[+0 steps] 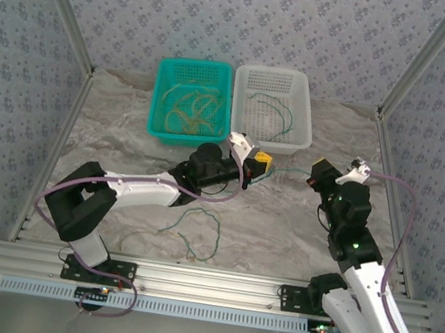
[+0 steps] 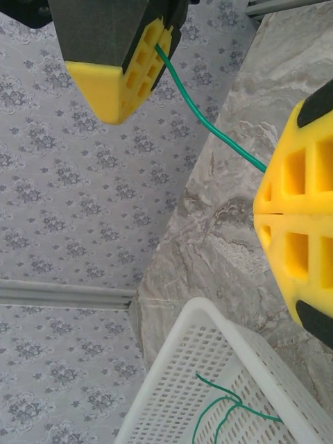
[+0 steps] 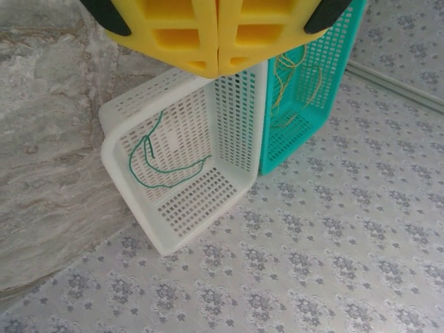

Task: Untangle the cables

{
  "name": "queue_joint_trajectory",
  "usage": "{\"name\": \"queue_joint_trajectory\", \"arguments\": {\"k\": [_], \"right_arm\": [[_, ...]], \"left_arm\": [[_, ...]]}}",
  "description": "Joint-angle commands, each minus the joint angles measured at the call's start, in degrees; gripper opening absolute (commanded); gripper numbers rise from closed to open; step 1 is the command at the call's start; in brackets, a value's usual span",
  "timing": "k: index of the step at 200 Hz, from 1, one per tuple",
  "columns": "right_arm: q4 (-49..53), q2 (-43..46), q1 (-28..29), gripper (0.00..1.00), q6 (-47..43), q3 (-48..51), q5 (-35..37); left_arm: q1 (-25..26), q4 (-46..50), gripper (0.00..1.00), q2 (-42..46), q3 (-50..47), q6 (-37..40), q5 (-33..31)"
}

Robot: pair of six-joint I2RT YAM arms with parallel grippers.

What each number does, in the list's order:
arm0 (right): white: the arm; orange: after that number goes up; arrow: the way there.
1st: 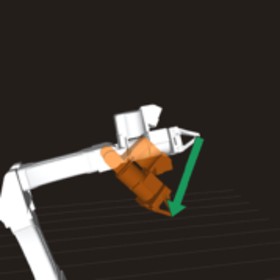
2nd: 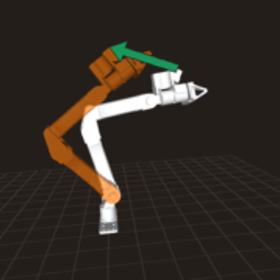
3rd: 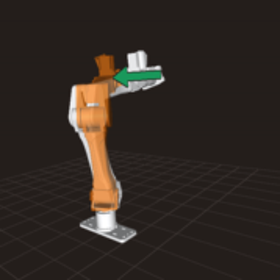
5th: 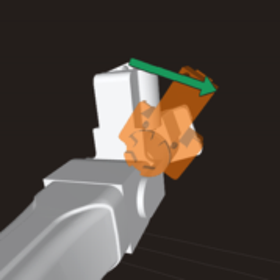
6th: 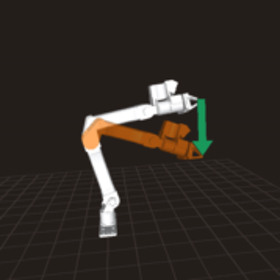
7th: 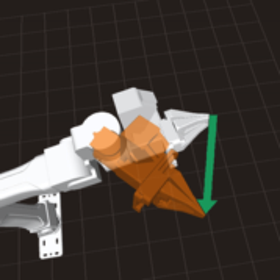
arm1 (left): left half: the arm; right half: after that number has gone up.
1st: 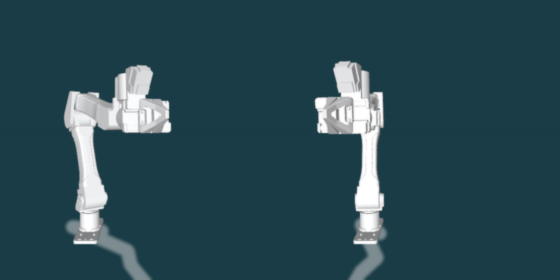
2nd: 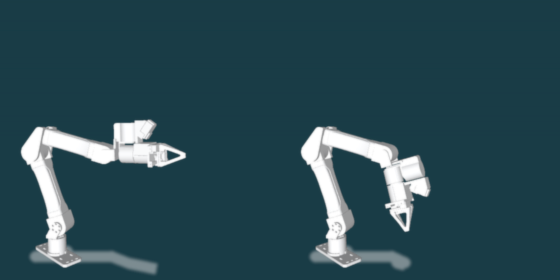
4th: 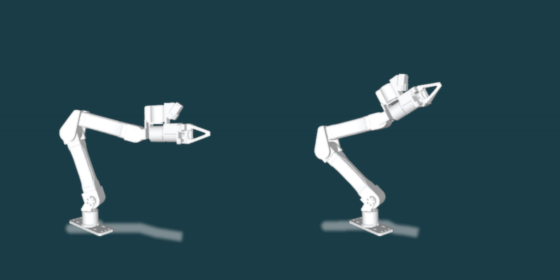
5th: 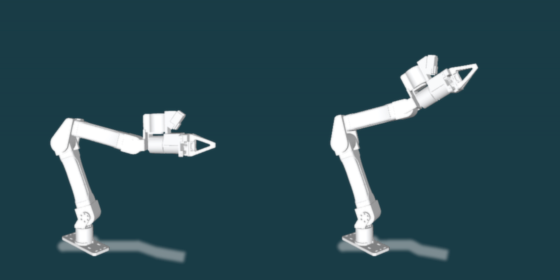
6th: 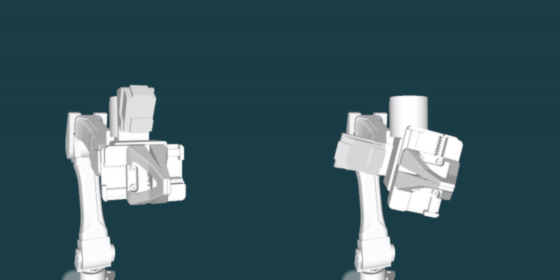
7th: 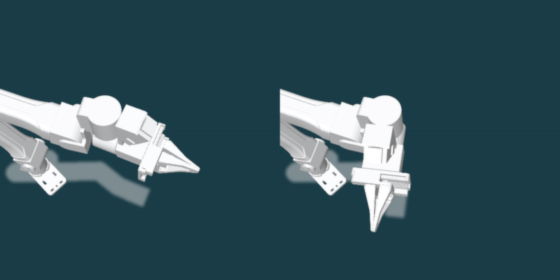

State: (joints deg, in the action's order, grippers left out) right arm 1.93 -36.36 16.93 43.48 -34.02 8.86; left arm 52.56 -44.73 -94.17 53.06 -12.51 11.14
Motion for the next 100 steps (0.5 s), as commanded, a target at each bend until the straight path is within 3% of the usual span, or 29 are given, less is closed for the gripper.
{"name": "queue_joint_trajectory", "arguments": {"k": [1, 12, 25, 34, 56, 86, 100], "right_arm": [[3.12, 1.03, -0.74, 0.08, -1.58, -3.76, 2.22], [4.64, 1.14, -0.96, 0.31, -1.81, -4.58, 1.77], [5.34, 1.53, -1.11, 0.78, -2.75, -5.64, 0.39], [7.18, 2.09, -1.04, 0.91, -2.60, -6.31, 0.23], [7.15, 5.57, -1.18, 1.00, 0.92, -4.05, -2.14], [-0.58, 7.49, -0.11, 1.00, 13.71, 4.66, -7.50], [-4.92, 7.20, 2.39, 1.00, 16.35, 8.60, -5.56]], "left_arm": [[-0.34, 1.05, 0.00, 2.14, -0.64, -0.21, -0.10], [-0.42, 1.63, 0.00, 2.38, -0.42, -0.70, -1.54], [-0.64, 2.63, 0.00, 2.72, 0.00, -1.97, -3.68], [-0.94, 3.50, 0.00, 2.86, 0.51, -3.16, -4.98], [-1.75, 5.39, 0.00, 3.03, 2.15, -5.59, -5.71], [-1.88, 5.87, 0.00, 2.61, 3.30, -6.49, -7.84], [-1.92, 5.94, 0.00, 2.37, 3.87, -6.86, -8.45]]}}
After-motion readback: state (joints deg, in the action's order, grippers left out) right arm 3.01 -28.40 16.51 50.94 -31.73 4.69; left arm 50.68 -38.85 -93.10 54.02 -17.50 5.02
